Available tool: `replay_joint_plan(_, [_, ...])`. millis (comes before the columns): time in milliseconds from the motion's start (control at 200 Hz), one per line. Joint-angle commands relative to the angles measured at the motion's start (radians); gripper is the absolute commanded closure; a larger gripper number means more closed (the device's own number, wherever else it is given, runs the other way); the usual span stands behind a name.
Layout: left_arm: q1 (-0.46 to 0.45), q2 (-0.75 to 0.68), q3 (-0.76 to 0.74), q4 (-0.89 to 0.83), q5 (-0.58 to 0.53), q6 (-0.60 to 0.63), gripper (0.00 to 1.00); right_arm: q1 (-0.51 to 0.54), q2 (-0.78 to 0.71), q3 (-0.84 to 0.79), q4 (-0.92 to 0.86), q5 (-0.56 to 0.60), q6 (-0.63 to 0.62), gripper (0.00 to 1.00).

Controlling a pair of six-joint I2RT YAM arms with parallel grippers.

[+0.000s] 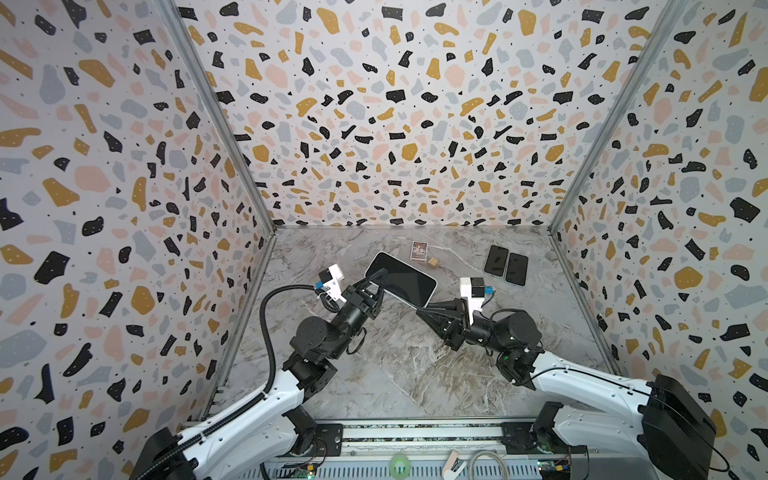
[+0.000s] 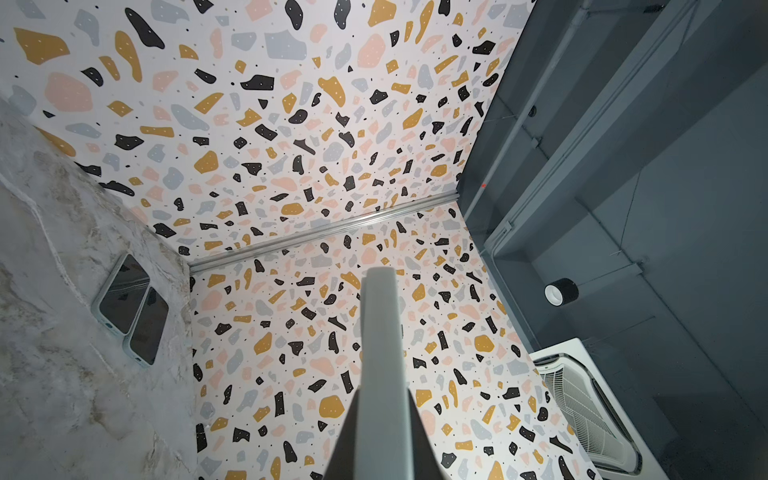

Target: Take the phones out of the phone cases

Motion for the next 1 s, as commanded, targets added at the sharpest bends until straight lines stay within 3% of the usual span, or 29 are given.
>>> replay_joint_plan(0, [-0.011,0.001,0.053,0.034,0.068,-0.025,1.00,-0.006,-0.004,0.050,-0.169,0.022,-0.139,0.93])
replay_joint_plan(390, [-0.011,-0.004,0.091,-0.037,0.116,-0.027,1.00,-0.012,-0.020,0.058,-0.288,0.062,-0.280,0.94])
replay_joint_plan(666, [-0.011,0.011,0.085,-0.017,0.167,-0.017,1.00,-0.039,-0.027,0.062,-0.296,0.072,-0.245,0.94])
replay_joint_plan(761, [-0.010,0.015,0.075,-0.017,0.169,-0.006,1.00,-0.040,-0.047,0.045,-0.306,0.077,-0.197,0.81])
replay_joint_plan(876, [0.007,0.028,0.071,-0.026,0.194,0.016,1.00,-0.045,-0.113,0.006,-0.333,0.062,-0.129,0.56])
replay_joint_plan(996, [0.032,0.061,0.096,-0.039,0.248,0.058,1.00,-0.060,-0.216,-0.044,-0.387,0.056,-0.071,0.45])
